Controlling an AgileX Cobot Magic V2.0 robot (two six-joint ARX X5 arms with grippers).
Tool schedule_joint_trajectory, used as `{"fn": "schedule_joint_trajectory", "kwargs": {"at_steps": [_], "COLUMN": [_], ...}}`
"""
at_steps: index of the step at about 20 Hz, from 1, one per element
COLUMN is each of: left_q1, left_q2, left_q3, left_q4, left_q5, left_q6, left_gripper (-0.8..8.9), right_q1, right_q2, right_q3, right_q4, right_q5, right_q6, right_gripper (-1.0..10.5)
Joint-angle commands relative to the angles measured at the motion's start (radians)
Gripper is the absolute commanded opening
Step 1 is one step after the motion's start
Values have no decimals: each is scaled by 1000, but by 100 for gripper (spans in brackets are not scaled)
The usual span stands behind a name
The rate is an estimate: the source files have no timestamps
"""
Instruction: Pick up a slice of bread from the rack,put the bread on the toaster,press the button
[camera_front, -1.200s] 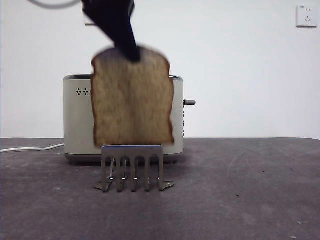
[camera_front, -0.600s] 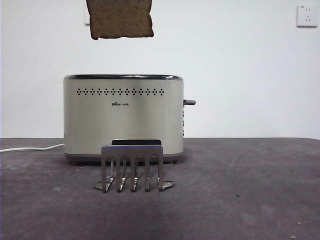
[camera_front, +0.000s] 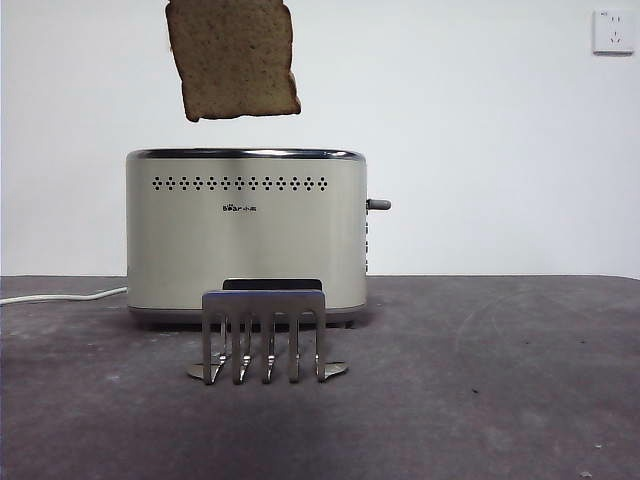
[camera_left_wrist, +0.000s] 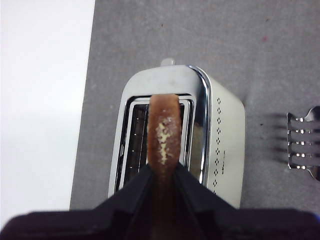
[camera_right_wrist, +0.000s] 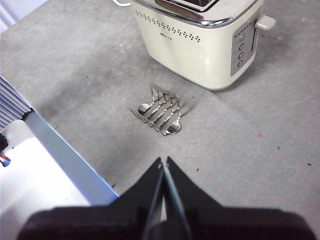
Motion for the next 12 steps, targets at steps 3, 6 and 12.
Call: {"fn": "schedule_joint_trajectory", "kwargs": {"at_steps": [3, 6, 12], "left_q1": [26, 32, 44], "left_q2": [35, 68, 126], "left_q3": [-5, -5, -4], "left_q4": [18, 20, 31], "left_q5": [38, 43, 43], "left_q6": [37, 37, 37], "left_gripper": [-9, -9, -9], "right_q1": [2, 2, 2], "right_q2": [16, 20, 20], "right_q3": [1, 1, 1], "right_q4": [1, 1, 0], "right_q5": [-7, -7, -7], "right_q6": [-5, -5, -5], "right_gripper": [-11, -11, -11]}}
